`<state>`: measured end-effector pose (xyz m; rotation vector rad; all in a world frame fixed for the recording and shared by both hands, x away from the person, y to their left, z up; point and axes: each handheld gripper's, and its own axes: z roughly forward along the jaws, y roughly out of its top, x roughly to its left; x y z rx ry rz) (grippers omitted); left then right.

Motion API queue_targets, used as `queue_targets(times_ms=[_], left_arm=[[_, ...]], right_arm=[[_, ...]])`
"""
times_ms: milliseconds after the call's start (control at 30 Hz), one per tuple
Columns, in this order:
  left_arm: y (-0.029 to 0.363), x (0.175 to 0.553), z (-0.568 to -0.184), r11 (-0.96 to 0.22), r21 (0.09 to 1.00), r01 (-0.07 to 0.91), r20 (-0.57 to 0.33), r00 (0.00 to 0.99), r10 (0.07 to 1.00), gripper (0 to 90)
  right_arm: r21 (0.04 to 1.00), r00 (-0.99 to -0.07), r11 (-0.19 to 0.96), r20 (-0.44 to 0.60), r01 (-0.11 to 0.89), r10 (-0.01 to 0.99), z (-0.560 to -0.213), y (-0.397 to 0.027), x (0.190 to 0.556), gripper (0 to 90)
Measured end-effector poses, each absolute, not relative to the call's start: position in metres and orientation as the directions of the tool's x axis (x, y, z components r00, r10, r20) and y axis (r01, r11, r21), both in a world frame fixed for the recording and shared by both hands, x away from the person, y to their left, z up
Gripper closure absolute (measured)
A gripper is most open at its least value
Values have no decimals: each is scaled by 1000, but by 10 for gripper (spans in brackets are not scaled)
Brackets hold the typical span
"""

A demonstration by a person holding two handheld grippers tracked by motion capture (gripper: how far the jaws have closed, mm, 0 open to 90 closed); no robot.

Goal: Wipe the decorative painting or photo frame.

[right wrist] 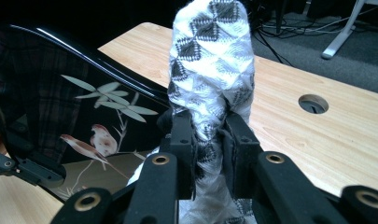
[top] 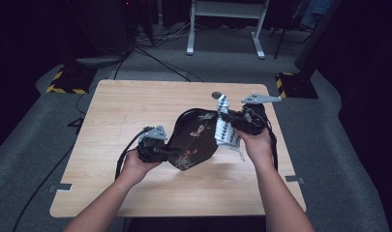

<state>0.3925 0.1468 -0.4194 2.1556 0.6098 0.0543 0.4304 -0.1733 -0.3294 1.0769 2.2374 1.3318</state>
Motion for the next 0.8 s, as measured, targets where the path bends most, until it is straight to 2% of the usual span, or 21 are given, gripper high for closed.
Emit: queue_targets(times_ms=[800], left_arm=[[147, 393, -420, -498, 767, 406, -177, 879, 444, 800]], right_arm=[[797, -641, 322, 105, 511, 760, -345, -179, 433, 772]])
